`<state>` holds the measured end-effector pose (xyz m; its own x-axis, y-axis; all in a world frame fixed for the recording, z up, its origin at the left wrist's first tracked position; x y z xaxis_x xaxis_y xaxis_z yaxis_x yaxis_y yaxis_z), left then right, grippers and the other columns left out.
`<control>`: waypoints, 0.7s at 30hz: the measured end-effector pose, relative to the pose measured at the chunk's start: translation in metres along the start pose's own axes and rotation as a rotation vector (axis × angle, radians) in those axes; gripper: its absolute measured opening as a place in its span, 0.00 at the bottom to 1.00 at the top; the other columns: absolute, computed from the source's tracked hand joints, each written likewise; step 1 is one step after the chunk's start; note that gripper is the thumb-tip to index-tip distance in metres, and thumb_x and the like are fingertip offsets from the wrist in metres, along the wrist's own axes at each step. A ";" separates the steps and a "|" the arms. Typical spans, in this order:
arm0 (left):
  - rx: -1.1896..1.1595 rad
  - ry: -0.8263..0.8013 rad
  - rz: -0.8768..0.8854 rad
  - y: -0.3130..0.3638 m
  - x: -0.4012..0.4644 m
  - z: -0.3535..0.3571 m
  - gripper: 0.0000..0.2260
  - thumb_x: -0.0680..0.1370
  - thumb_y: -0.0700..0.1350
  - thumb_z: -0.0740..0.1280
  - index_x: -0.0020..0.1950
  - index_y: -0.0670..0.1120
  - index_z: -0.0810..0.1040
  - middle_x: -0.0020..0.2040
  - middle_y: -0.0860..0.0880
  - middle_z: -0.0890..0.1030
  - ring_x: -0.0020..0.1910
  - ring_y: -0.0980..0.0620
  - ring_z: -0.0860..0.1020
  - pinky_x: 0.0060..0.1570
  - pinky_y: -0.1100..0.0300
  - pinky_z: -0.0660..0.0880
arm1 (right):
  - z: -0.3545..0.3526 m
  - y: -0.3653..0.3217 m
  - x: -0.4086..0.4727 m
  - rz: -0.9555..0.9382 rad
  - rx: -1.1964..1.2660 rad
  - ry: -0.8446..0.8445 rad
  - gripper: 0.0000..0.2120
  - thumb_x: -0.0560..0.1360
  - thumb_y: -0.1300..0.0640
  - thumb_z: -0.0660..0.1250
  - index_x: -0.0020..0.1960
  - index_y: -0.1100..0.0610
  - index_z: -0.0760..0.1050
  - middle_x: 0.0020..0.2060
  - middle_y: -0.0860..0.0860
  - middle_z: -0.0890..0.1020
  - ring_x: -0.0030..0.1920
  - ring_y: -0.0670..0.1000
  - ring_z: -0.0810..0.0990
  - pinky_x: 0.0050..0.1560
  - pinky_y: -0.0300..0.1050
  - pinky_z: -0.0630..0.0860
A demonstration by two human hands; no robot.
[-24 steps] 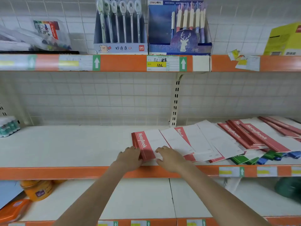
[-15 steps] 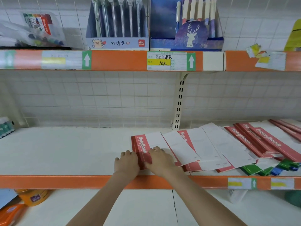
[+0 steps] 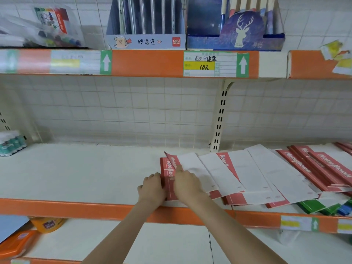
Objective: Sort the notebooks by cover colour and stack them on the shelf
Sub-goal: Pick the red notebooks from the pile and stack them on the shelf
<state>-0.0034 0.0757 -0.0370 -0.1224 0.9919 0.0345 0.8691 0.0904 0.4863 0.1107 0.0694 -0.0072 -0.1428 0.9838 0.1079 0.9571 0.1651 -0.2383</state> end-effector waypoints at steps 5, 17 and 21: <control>-0.355 -0.104 -0.036 0.008 0.002 0.002 0.34 0.70 0.38 0.72 0.72 0.41 0.59 0.61 0.42 0.74 0.59 0.43 0.75 0.56 0.49 0.76 | -0.023 0.026 -0.004 0.052 0.321 0.114 0.20 0.79 0.64 0.54 0.70 0.56 0.60 0.48 0.58 0.81 0.44 0.55 0.80 0.45 0.48 0.78; -1.008 -0.182 -0.245 0.032 0.004 -0.001 0.15 0.78 0.36 0.61 0.65 0.40 0.67 0.55 0.39 0.78 0.52 0.41 0.79 0.56 0.45 0.76 | -0.026 0.019 -0.018 -0.097 0.453 0.042 0.17 0.81 0.58 0.54 0.70 0.55 0.64 0.45 0.57 0.81 0.35 0.48 0.75 0.33 0.38 0.69; -0.890 -0.066 -0.293 0.011 0.011 -0.004 0.15 0.77 0.32 0.59 0.64 0.38 0.70 0.55 0.38 0.78 0.52 0.39 0.78 0.53 0.50 0.75 | -0.024 0.041 -0.019 0.052 0.476 0.081 0.18 0.78 0.63 0.56 0.66 0.54 0.70 0.53 0.54 0.81 0.51 0.52 0.80 0.49 0.44 0.78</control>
<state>0.0030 0.0867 -0.0276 -0.2271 0.9459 -0.2319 0.1183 0.2632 0.9575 0.1591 0.0560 0.0040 -0.0599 0.9862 0.1545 0.7381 0.1480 -0.6582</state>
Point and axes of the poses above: each hand's wrist, its own x-axis towards the middle knuckle, its own z-axis out of the palm, y = z × x, the point moved 3 cm from there along x, towards the middle knuckle
